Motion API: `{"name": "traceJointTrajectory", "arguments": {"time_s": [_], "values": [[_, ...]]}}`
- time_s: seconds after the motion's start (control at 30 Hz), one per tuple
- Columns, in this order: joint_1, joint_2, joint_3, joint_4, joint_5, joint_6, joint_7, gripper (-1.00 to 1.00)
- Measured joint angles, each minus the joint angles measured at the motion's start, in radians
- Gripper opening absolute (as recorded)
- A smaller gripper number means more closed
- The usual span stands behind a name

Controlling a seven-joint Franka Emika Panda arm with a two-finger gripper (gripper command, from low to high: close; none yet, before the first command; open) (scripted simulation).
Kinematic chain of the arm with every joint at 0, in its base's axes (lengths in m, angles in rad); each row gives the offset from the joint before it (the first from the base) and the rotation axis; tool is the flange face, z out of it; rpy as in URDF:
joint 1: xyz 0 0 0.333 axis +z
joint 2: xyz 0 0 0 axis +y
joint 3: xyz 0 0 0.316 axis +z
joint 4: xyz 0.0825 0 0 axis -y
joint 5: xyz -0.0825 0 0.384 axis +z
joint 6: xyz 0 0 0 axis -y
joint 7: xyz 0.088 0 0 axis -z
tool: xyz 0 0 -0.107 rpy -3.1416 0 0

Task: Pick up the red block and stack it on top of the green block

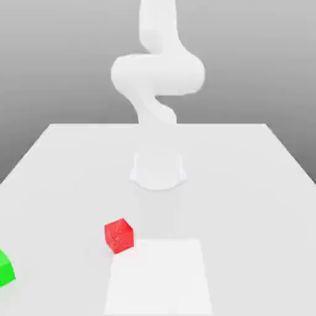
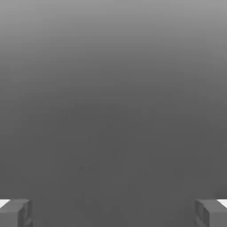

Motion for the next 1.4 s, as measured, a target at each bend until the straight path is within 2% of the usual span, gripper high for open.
{"name": "traceJointTrajectory", "arguments": {"time_s": [0.53,0.6,0.77,0.8,1.03,1.3,1.4], "values": [[-0.251,0.514,0.048,-0.523,0.018,0.409,0.542,0.0],[-0.273,0.653,0.043,-0.555,0.002,0.515,0.608,0.0],[-0.265,0.87,0.016,-0.546,-0.026,0.694,0.652,0.0],[-0.26,0.902,0.011,-0.543,-0.028,0.722,0.654,-1.0],[-0.258,0.908,0.009,-0.542,-0.032,0.729,0.658,-1.0],[-0.265,0.649,0.022,-0.576,-0.006,0.504,0.64,-1.0],[-0.295,0.667,-0.014,-0.498,-0.038,0.444,0.677,-1.0]]}}
